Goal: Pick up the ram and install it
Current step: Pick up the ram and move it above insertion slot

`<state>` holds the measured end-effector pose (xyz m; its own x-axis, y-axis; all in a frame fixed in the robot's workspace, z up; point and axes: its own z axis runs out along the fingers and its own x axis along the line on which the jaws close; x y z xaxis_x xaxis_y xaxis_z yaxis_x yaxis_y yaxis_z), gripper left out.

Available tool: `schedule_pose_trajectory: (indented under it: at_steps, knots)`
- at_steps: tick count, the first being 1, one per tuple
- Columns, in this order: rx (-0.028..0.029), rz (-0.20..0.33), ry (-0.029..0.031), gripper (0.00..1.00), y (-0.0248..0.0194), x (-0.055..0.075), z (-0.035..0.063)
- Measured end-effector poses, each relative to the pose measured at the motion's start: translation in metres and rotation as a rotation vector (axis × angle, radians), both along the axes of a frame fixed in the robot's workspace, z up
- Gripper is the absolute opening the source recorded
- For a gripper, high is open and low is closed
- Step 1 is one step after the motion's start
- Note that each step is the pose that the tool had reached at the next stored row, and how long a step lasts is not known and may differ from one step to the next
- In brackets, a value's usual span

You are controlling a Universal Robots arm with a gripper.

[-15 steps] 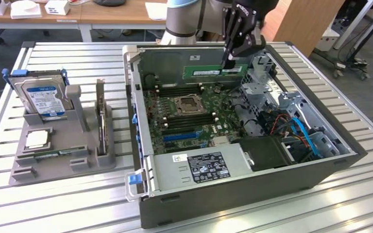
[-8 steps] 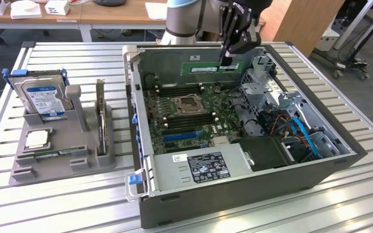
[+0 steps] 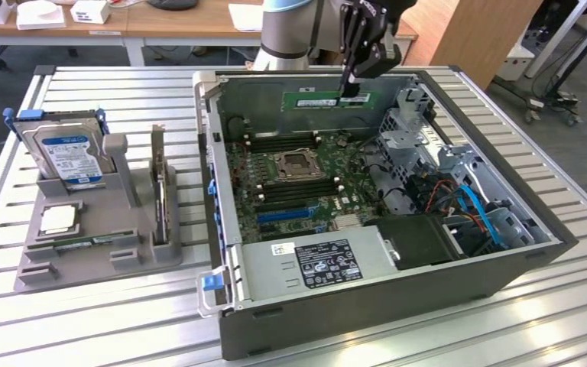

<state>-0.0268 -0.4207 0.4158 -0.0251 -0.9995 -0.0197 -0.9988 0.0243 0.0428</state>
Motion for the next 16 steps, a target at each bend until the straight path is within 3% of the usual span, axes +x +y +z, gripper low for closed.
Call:
schedule_pose_trajectory:
  at_steps: [11,16]
  knots:
    - [0.0000,-0.004,0.0000,0.11,0.0231,0.000,-0.0031]
    - [0.0000,-0.006,0.0000,0.11,0.0248,0.000,-0.0032]
